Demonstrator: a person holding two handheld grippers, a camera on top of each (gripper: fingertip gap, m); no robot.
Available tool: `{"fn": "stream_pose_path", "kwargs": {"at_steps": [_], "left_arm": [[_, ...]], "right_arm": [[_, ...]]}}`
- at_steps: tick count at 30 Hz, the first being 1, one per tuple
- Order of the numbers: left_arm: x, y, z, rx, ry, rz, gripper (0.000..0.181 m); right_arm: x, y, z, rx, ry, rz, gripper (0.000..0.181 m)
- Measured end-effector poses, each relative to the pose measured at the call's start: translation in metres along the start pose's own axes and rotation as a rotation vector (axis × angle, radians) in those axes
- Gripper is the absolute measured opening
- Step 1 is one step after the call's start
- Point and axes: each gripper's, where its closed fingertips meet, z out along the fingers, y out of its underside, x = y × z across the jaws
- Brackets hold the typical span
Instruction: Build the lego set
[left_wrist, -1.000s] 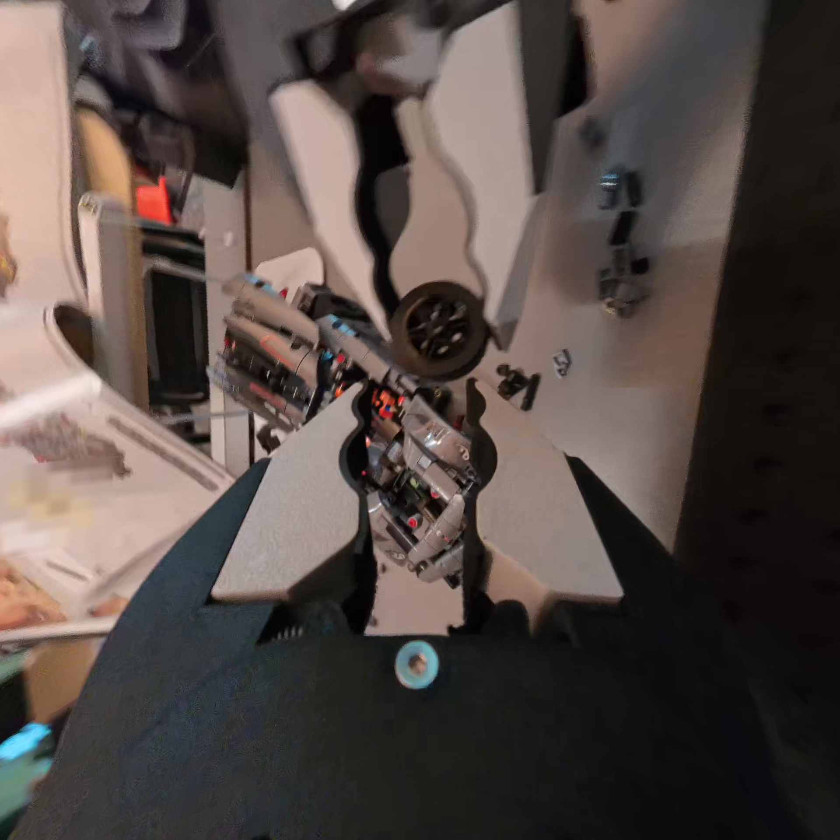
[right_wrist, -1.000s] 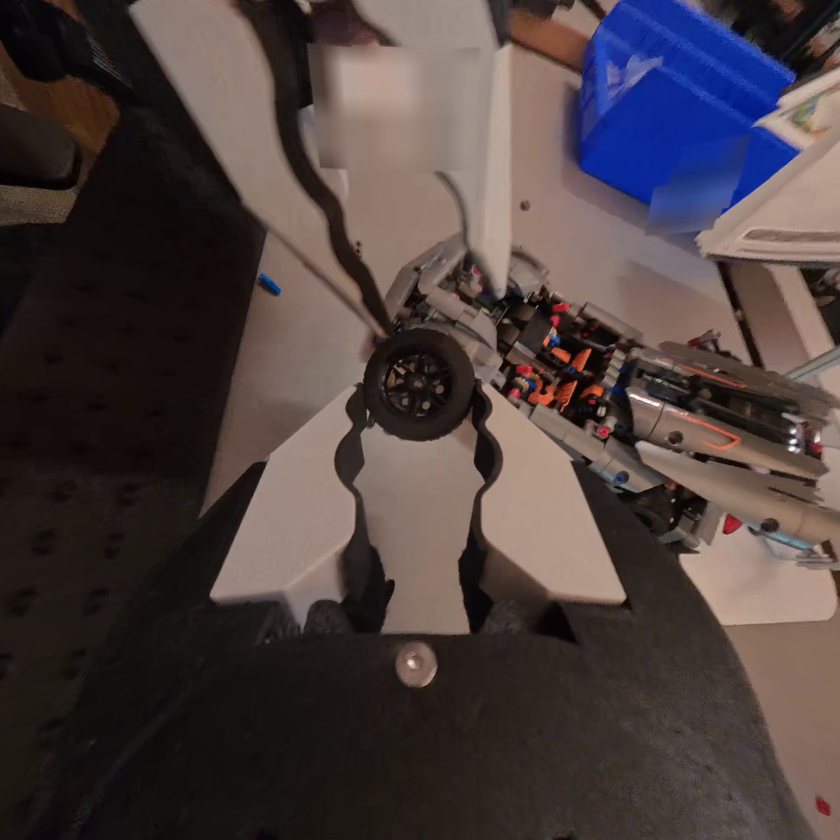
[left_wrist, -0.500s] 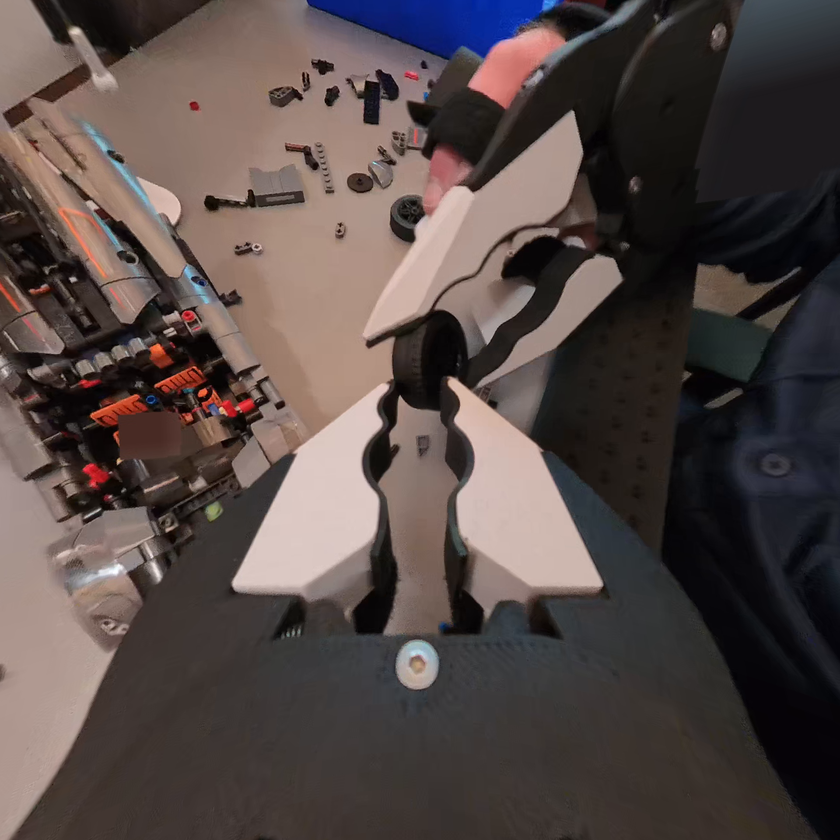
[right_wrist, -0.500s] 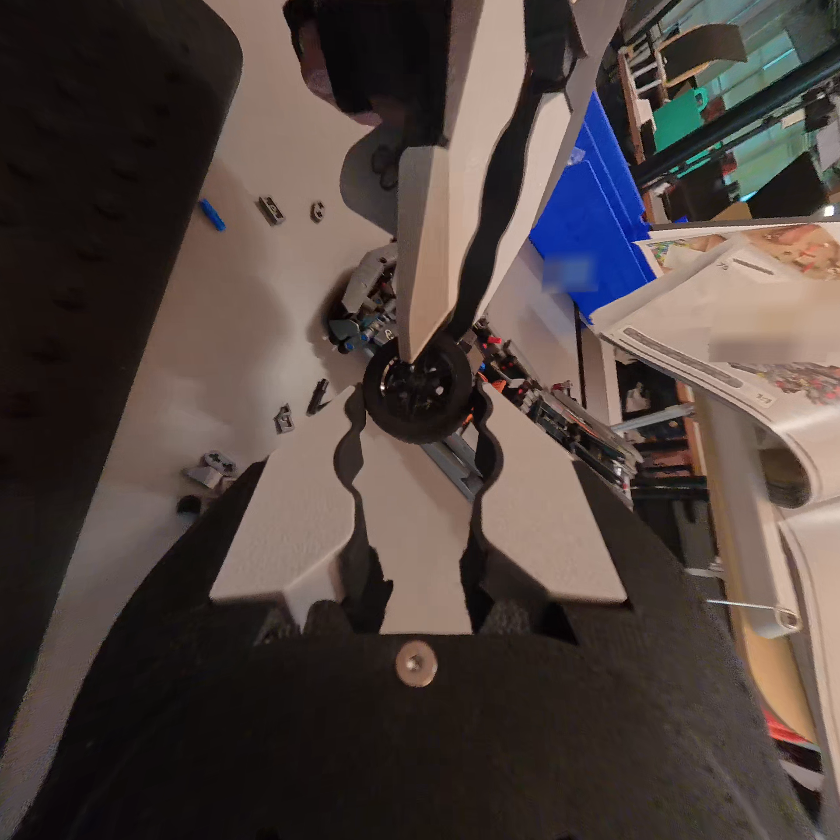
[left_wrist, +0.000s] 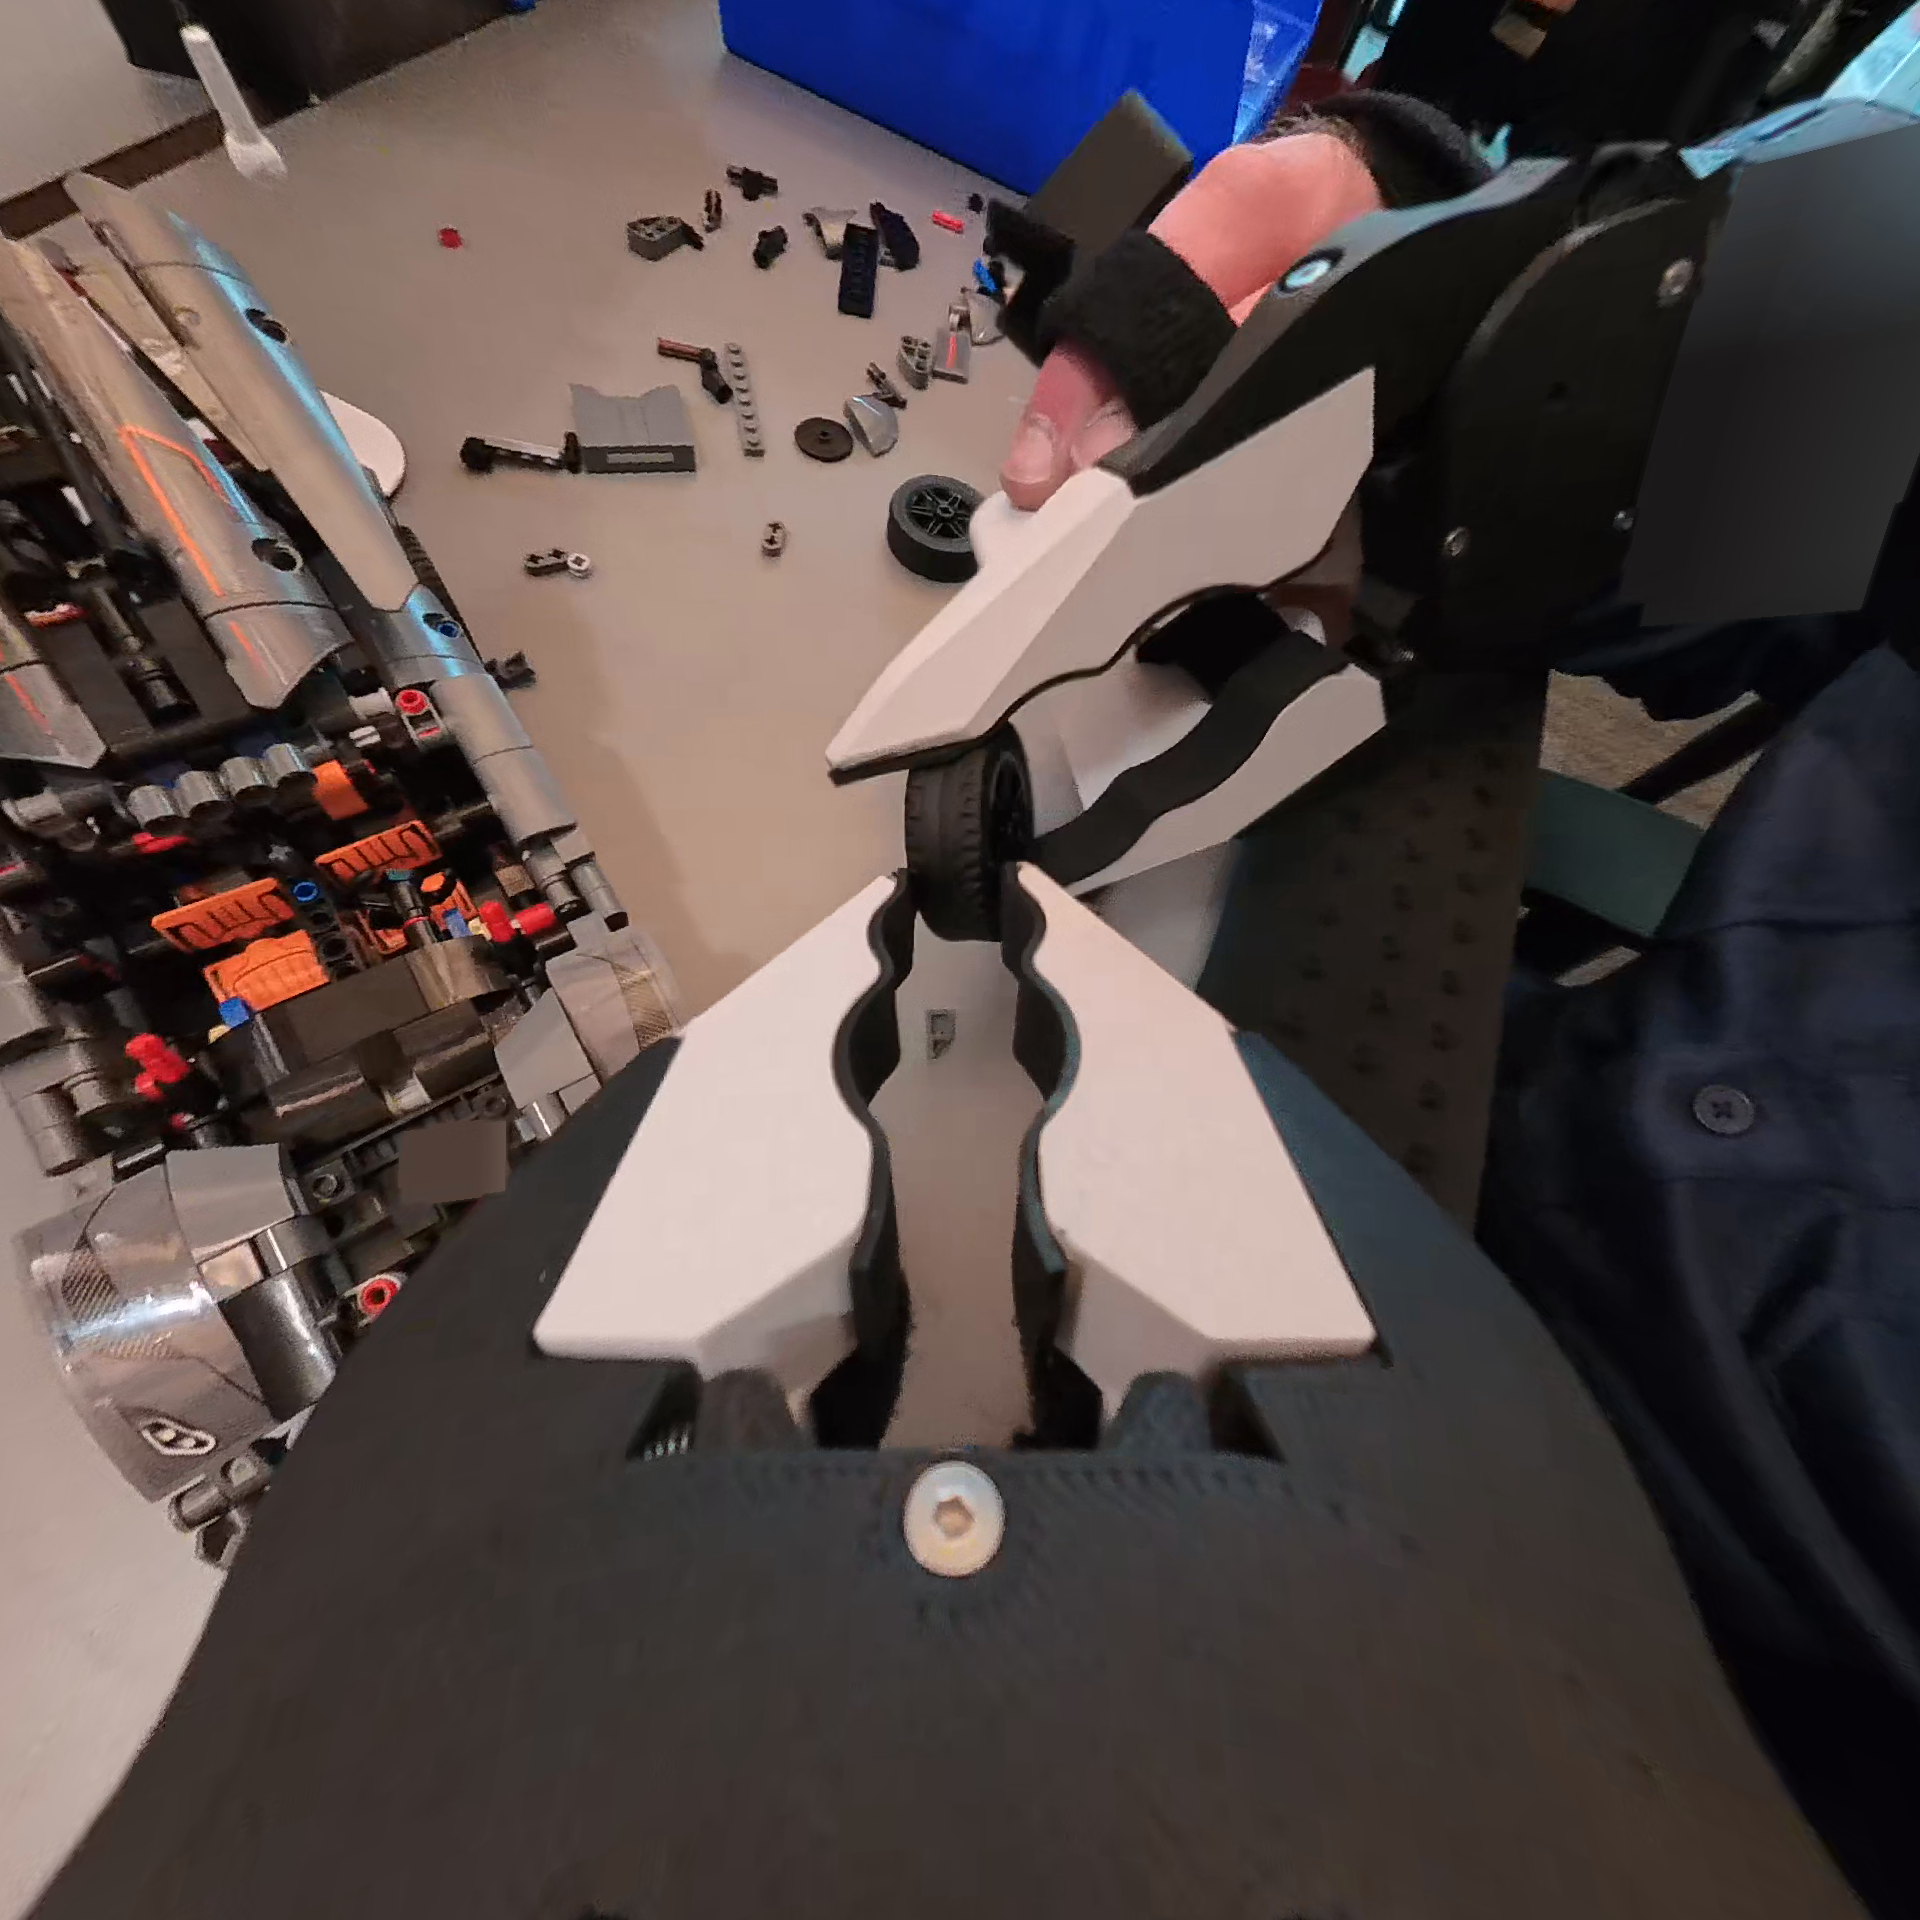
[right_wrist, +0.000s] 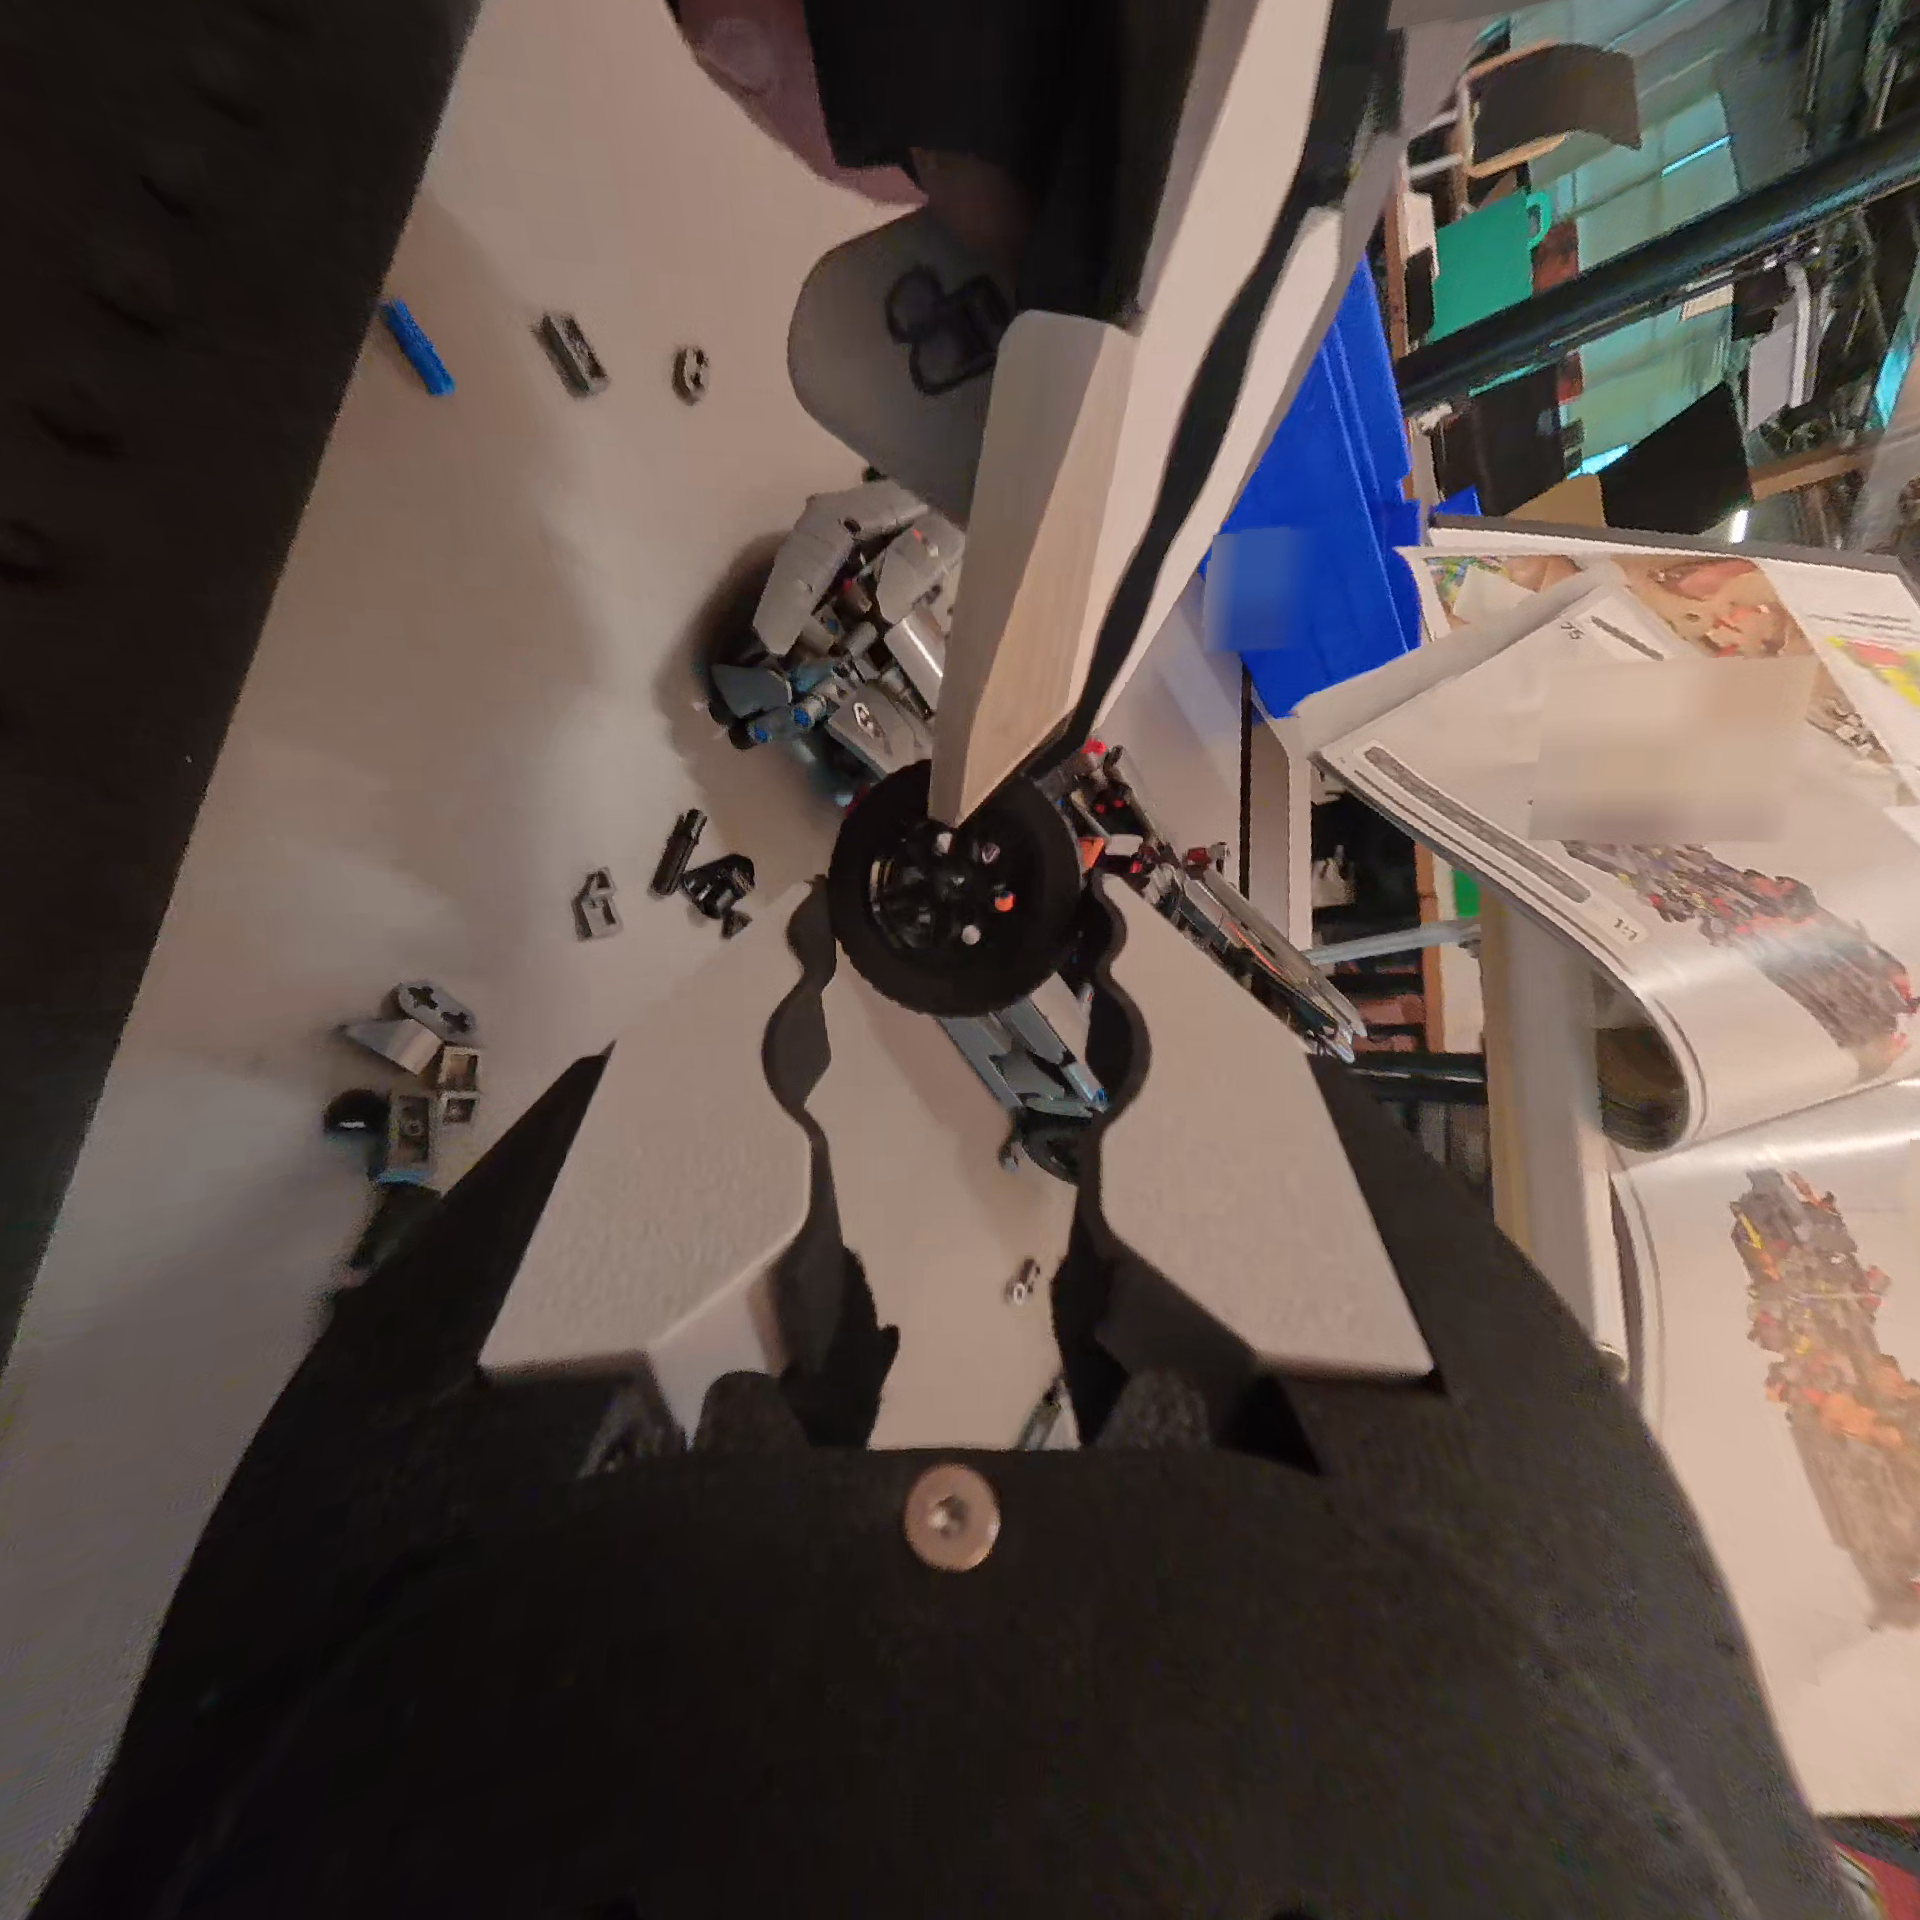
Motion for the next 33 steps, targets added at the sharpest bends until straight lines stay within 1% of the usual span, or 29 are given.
{"fn": "stream_pose_path", "kwargs": {"at_steps": [2, 4, 6, 10, 12, 15, 17, 19, 20, 22, 24, 26, 29, 33], "left_arm": [[0.000, 0.002, 0.001, -0.012, -0.010, 0.002, 0.013], [0.009, 0.000, 0.001, 0.012, 0.050, -0.003, 0.014], [0.011, -0.004, 0.001, 0.047, 0.066, -0.019, 0.011], [0.006, -0.006, 0.004, 0.046, 0.038, -0.030, 0.028], [0.003, -0.007, 0.004, 0.043, 0.023, -0.039, 0.040], [0.009, -0.007, 0.008, 0.034, 0.078, -0.053, 0.050], [0.020, -0.011, 0.008, 0.069, 0.165, -0.060, 0.046], [0.020, -0.013, 0.007, 0.082, 0.195, -0.075, 0.045], [0.019, -0.015, 0.006, 0.087, 0.203, -0.085, 0.045], [0.012, -0.020, 0.003, 0.100, 0.195, -0.124, 0.045], [0.008, -0.020, 0.003, 0.089, 0.190, -0.141, 0.045], [0.009, -0.019, 0.003, 0.082, 0.187, -0.143, 0.045], [0.012, -0.015, 0.008, 0.062, 0.202, -0.158, 0.045], [0.014, -0.014, 0.008, 0.067, 0.232, -0.180, 0.045]], "right_arm": [[-0.002, 0.003, 0.003, -0.034, 0.011, -0.031, 0.045], [-0.003, 0.005, 0.005, -0.035, 0.005, -0.037, 0.046], [-0.002, 0.004, 0.004, -0.021, 0.009, -0.026, 0.045], [0.000, 0.003, 0.003, -0.030, 0.028, -0.040, 0.045], [0.001, -0.002, 0.001, -0.013, 0.043, -0.045, 0.045], [0.005, -0.013, -0.004, 0.050, 0.053, -0.016, 0.045], [0.005, -0.020, -0.009, 0.092, 0.043, -0.003, 0.044], [0.007, -0.021, -0.009, 0.104, 0.045, 0.017, 0.045], [0.009, -0.021, -0.009, 0.111, 0.047, 0.044, 0.045], [0.018, -0.022, -0.012, 0.124, 0.071, 0.089, 0.052], [0.021, -0.022, -0.016, 0.129, 0.081, 0.083, 0.048], [0.017, -0.020, -0.014, 0.112, 0.064, 0.071, 0.044], [0.011, -0.021, -0.010, 0.107, 0.041, 0.065, 0.044], [0.009, -0.023, -0.010, 0.107, 0.032, 0.076, 0.044]]}}
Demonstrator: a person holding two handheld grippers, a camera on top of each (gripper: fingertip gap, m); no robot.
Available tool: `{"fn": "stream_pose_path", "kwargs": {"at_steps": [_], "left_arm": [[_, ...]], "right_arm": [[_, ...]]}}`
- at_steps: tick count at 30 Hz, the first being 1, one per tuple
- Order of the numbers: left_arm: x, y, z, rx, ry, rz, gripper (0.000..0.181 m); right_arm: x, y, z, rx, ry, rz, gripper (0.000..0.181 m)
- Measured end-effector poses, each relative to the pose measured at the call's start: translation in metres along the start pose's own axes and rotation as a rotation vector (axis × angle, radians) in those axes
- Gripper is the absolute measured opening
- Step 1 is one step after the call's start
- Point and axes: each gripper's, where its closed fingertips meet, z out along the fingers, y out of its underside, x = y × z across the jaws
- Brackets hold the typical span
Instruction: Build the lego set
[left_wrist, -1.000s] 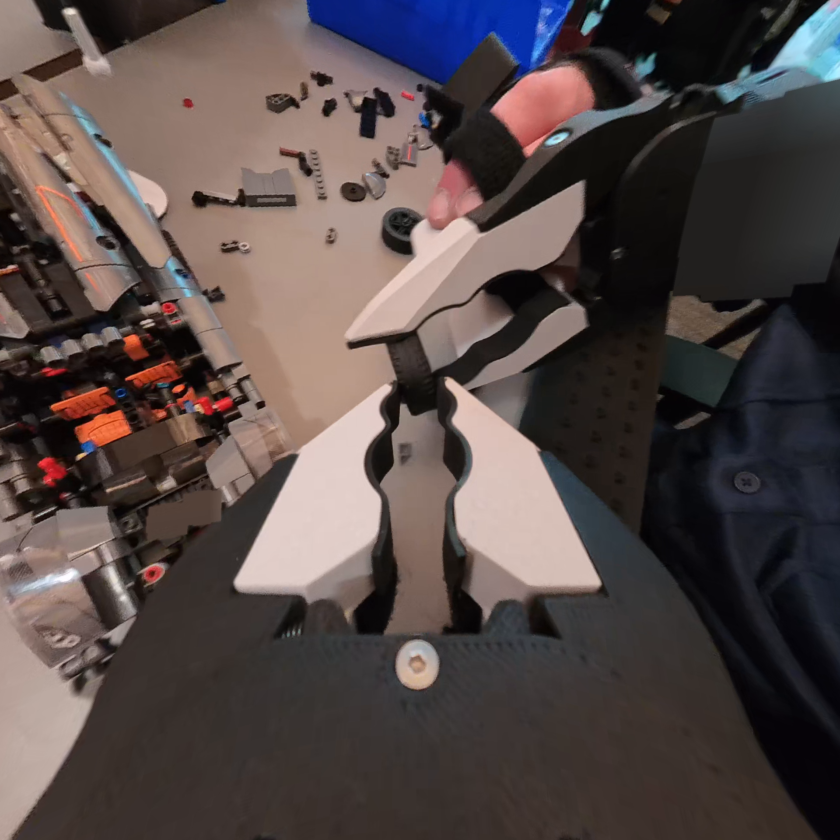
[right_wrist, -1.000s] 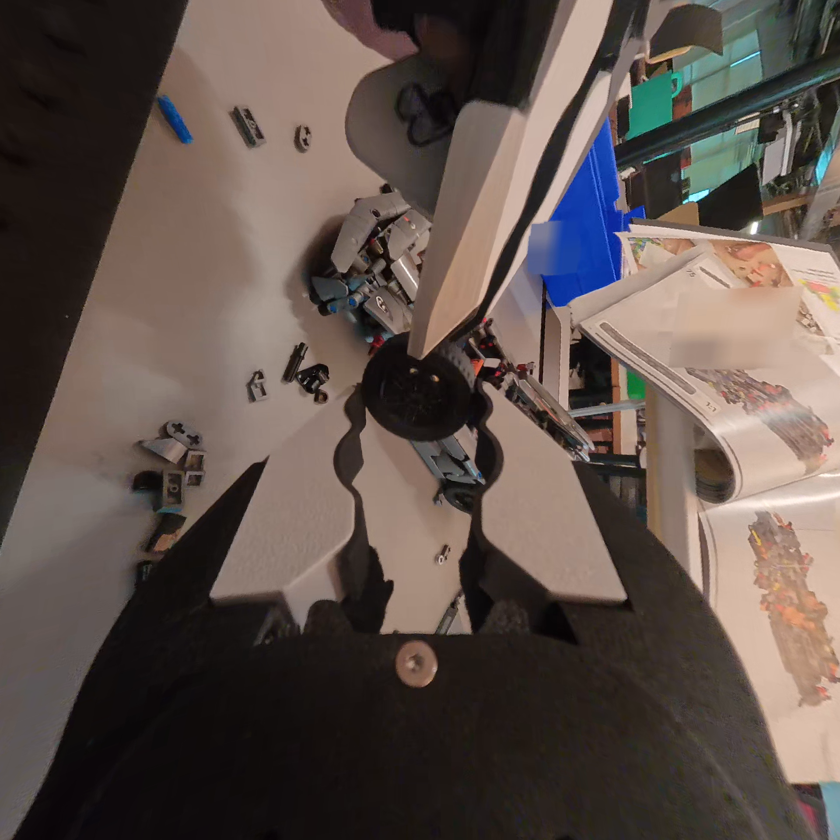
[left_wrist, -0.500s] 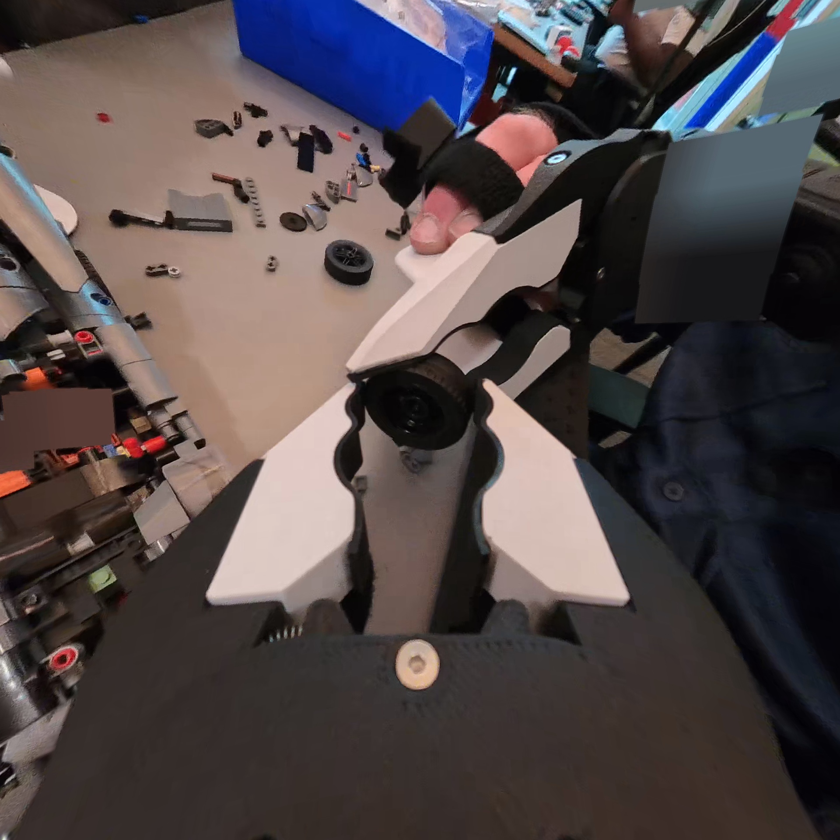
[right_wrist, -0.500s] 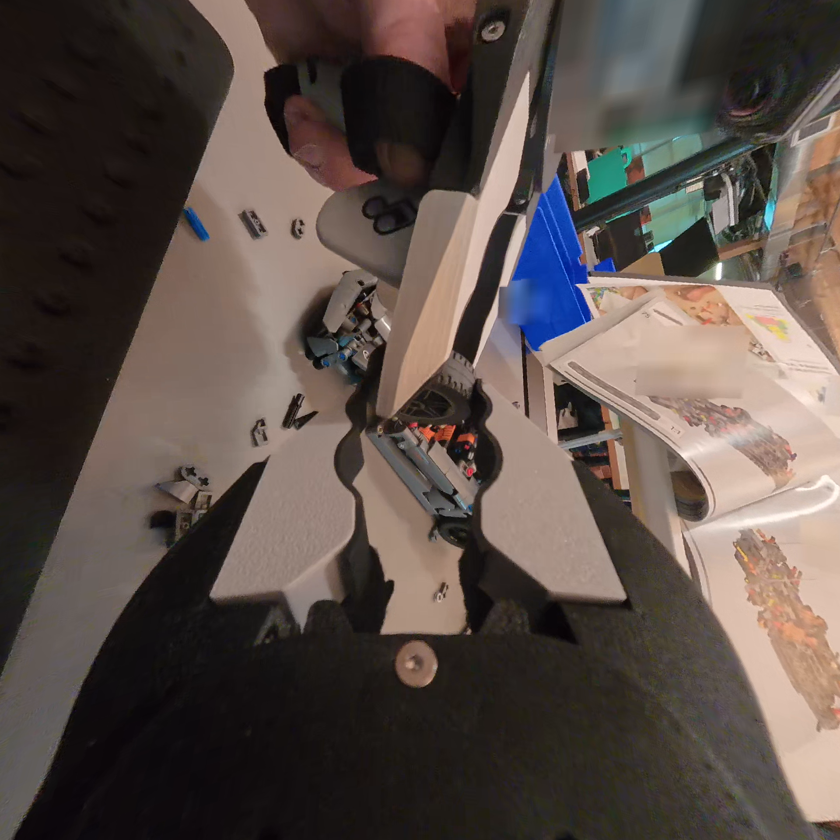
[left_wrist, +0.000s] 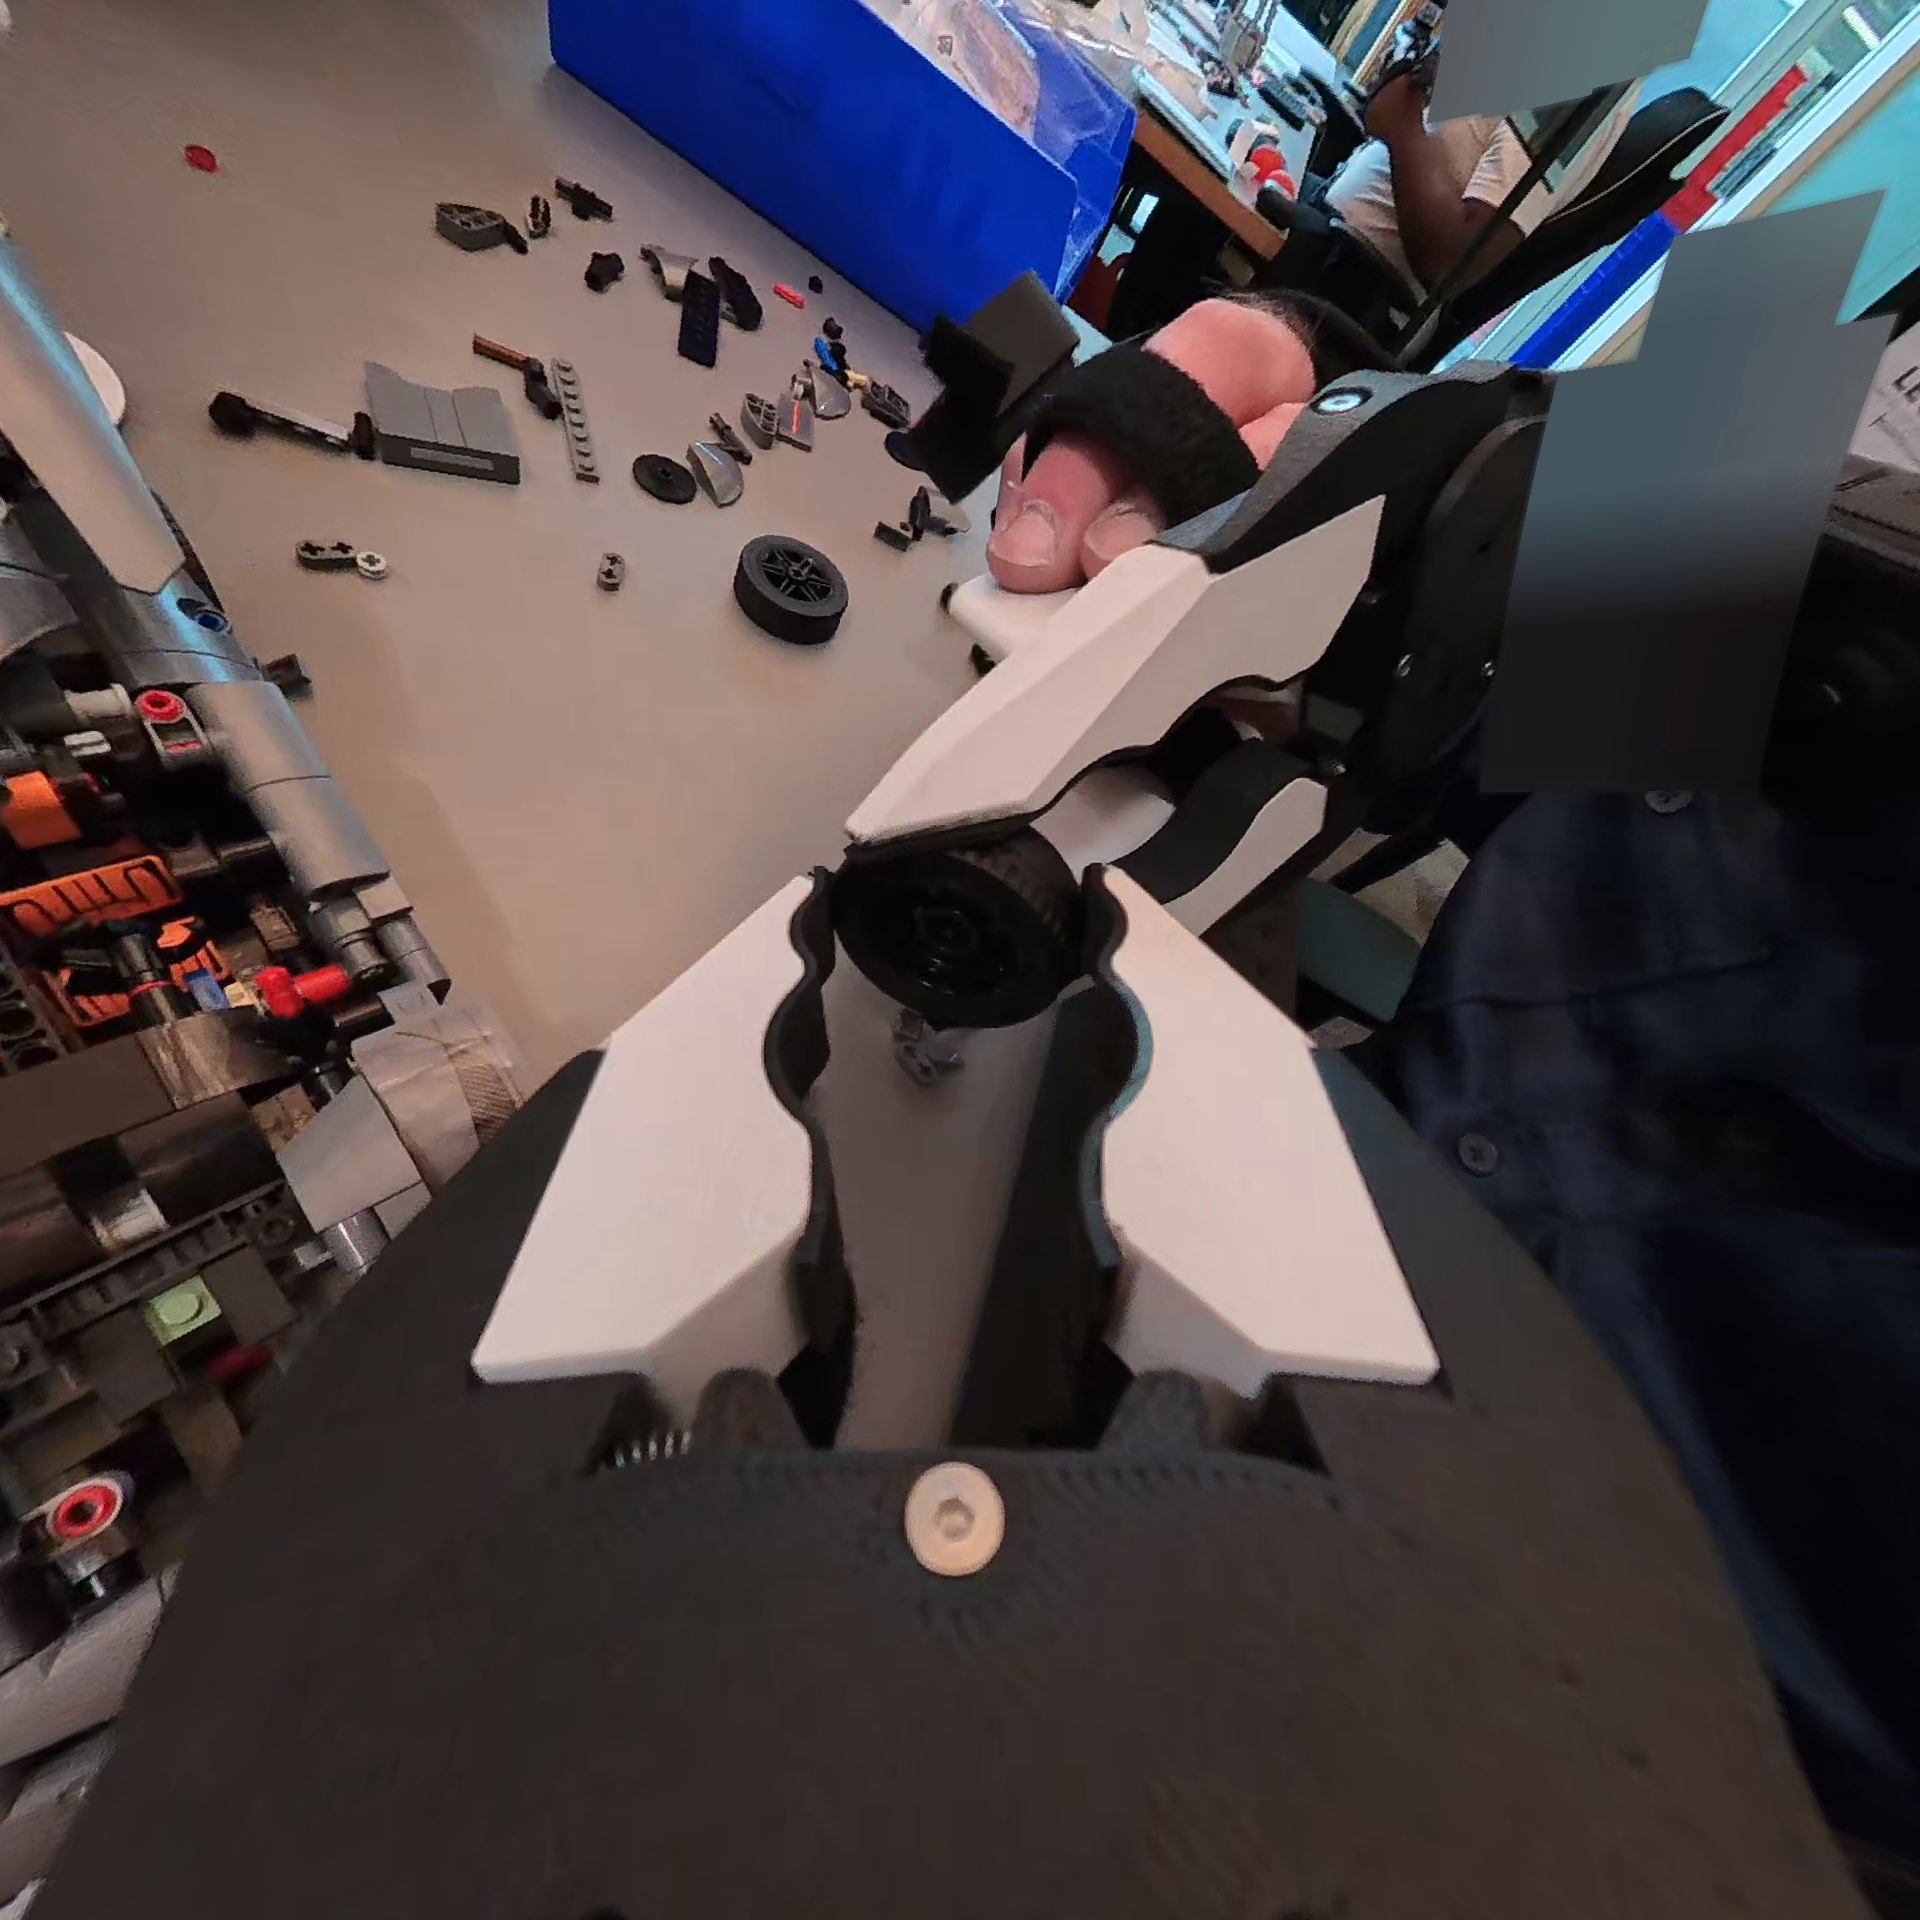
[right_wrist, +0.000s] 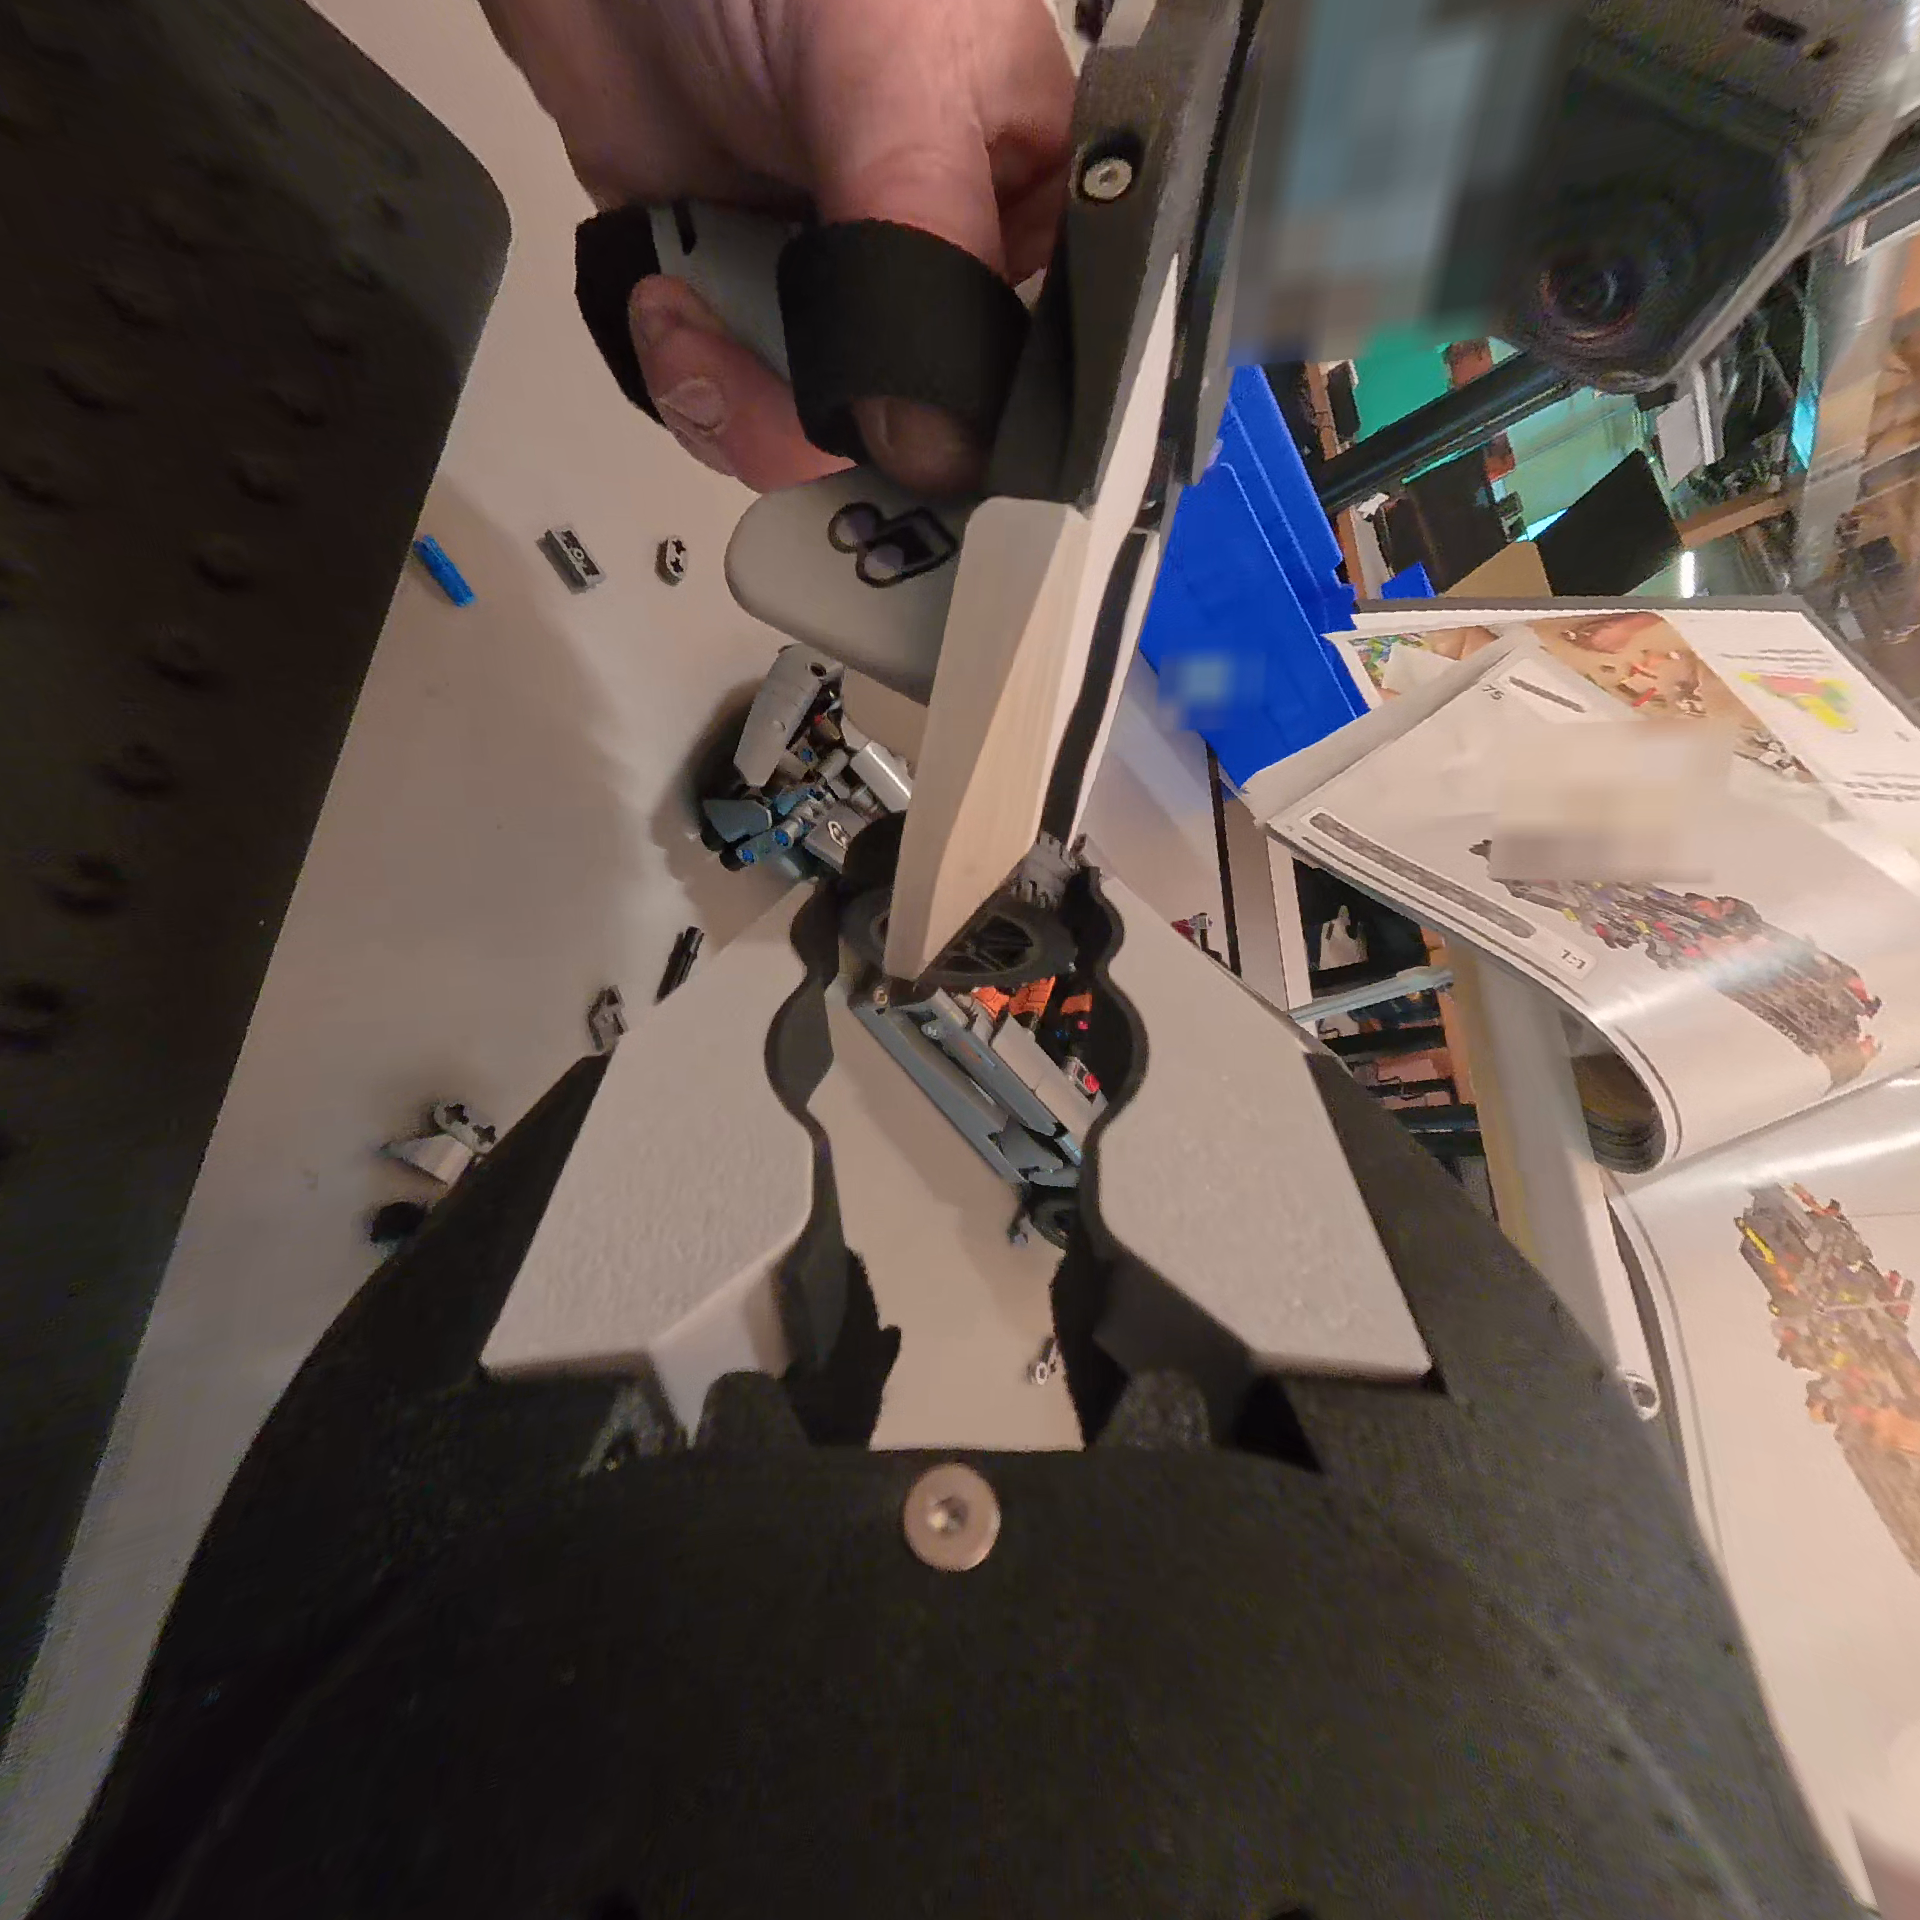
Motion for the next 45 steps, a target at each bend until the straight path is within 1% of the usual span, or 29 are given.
{"fn": "stream_pose_path", "kwargs": {"at_steps": [3, 6, 12, 15, 17, 19, 21, 23, 24, 25, 27, 31, 33, 36, 37, 41, 44, 45], "left_arm": [[0.001, -0.003, -0.002, 0.023, 0.024, -0.020, 0.045], [0.001, -0.005, -0.004, 0.039, 0.049, -0.036, 0.045], [-0.002, 0.000, -0.002, 0.025, 0.040, -0.042, 0.045], [-0.005, 0.000, -0.004, 0.018, 0.002, -0.020, 0.044], [-0.013, -0.003, -0.013, 0.023, -0.076, 0.030, 0.047], [-0.025, -0.002, -0.027, 0.002, -0.190, 0.101, 0.051], [-0.050, 0.005, -0.047, -0.039, -0.370, 0.172, 0.056], [-0.072, 0.013, -0.069, -0.084, -0.493, 0.201, 0.058], [-0.083, 0.016, -0.080, -0.094, -0.552, 0.206, 0.062], [-0.091, 0.016, -0.090, -0.085, -0.584, 0.202, 0.061], [-0.106, 0.020, -0.106, -0.078, -0.601, 0.147, 0.062], [-0.132, 0.043, -0.116, -0.132, -0.543, -0.005, 0.069], [-0.138, 0.053, -0.112, -0.130, -0.464, -0.089, 0.081], [-0.142, 0.065, -0.105, -0.135, -0.387, -0.177, 0.088], [-0.146, 0.069, -0.104, -0.148, -0.384, -0.202, 0.089], [-0.143, 0.077, -0.095, -0.143, -0.261, -0.275, 0.086], [-0.135, 0.076, -0.088, -0.125, -0.151, -0.321, 0.072], [-0.134, 0.074, -0.087, -0.118, -0.123, -0.341, 0.072]], "right_arm": [[0.005, -0.002, -0.002, 0.012, 0.023, 0.027, 0.048], [0.005, -0.002, -0.003, 0.013, 0.023, 0.021, 0.043], [0.001, 0.002, 0.000, -0.010, 0.003, 0.017, 0.043], [0.001, 0.006, 0.000, -0.015, -0.024, 0.055, 0.043], [0.001, 0.015, 0.000, -0.027, -0.060, 0.120, 0.043], [0.000, 0.025, 0.001, -0.031, -0.110, 0.225, 0.043], [-0.001, 0.032, 0.003, -0.022, -0.174, 0.362, 0.043], [-0.002, 0.039, 0.005, -0.021, -0.218, 0.455, 0.043], [-0.005, 0.042, 0.007, -0.031, -0.239, 0.486, 0.043], [-0.008, 0.045, 0.010, -0.038, -0.261, 0.516, 0.043], [-0.017, 0.048, 0.016, -0.058, -0.311, 0.570, 0.043], [-0.030, 0.050, 0.026, -0.103, -0.384, 0.673, 0.043], [-0.034, 0.053, 0.032, -0.131, -0.418, 0.746, 0.043], [-0.041, 0.058, 0.041, -0.168, -0.442, 0.801, 0.043], [-0.042, 0.061, 0.044, -0.185, -0.442, 0.806, 0.043], [-0.043, 0.063, 0.052, -0.215, -0.432, 0.838, 0.043], [-0.043, 0.064, 0.057, -0.228, -0.429, 0.852, 0.043], [-0.043, 0.065, 0.059, -0.233, -0.428, 0.860, 0.043]]}}
